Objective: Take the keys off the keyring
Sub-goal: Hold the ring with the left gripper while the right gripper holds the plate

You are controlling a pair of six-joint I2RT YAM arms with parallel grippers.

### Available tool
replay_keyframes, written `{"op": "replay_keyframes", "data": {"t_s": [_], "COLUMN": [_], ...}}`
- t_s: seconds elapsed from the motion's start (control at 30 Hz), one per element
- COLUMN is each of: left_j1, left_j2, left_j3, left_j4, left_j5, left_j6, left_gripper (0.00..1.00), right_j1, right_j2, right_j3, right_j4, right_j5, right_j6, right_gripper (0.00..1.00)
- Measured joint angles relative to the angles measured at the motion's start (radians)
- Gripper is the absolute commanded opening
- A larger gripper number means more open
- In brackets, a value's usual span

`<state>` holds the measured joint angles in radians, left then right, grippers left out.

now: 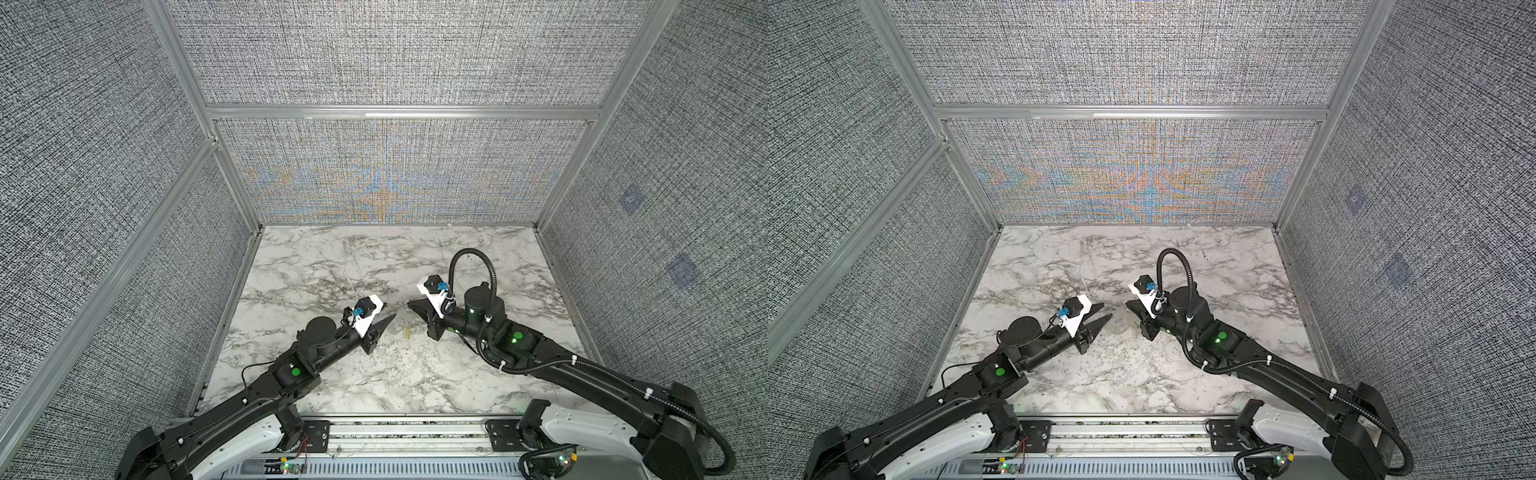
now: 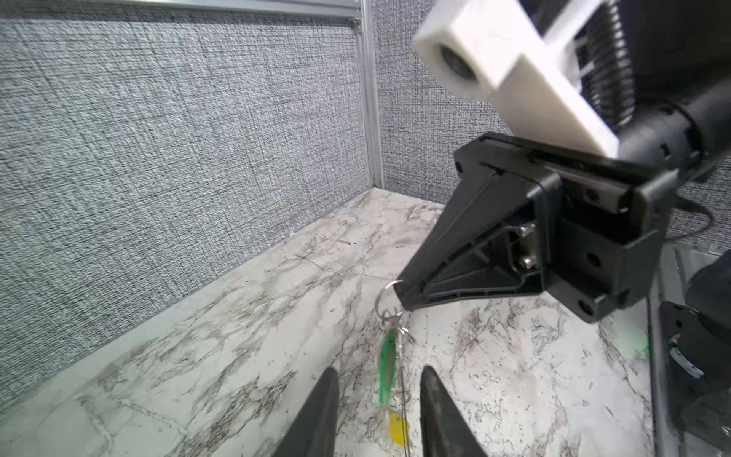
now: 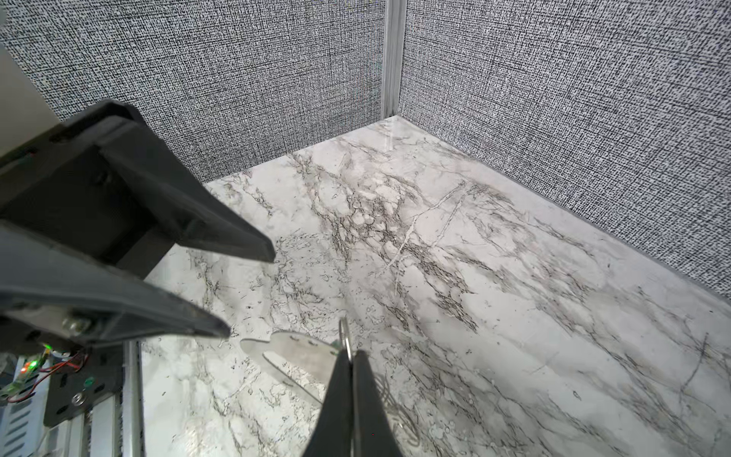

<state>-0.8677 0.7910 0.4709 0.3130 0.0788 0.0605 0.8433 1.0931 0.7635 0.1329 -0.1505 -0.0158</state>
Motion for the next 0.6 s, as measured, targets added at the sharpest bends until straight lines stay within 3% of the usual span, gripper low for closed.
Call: {"op": "replay_keyframes", "data": {"t_s": [0.2,0.6], "left_j1": [0.010,0.072], "left_j2": [-0.025,0.017], "left_j3": [0.011,0.064], "left_j4": [-0.054,-0.120], "left_j5": [0.019,0.159], "left_j6": [0.047,0.098], "left_gripper": [0.37,0.36], "right_j1": [-0.001,-0.018], "right_j2": [-0.014,-0.036], "right_j3": [-0.050,-0.088], "right_j4": [0.050,0.119], "right_j5": [-0.047,-0.158], "right_j6": [-0.029,-0.116], "right_gripper": [0.00,0.00]}}
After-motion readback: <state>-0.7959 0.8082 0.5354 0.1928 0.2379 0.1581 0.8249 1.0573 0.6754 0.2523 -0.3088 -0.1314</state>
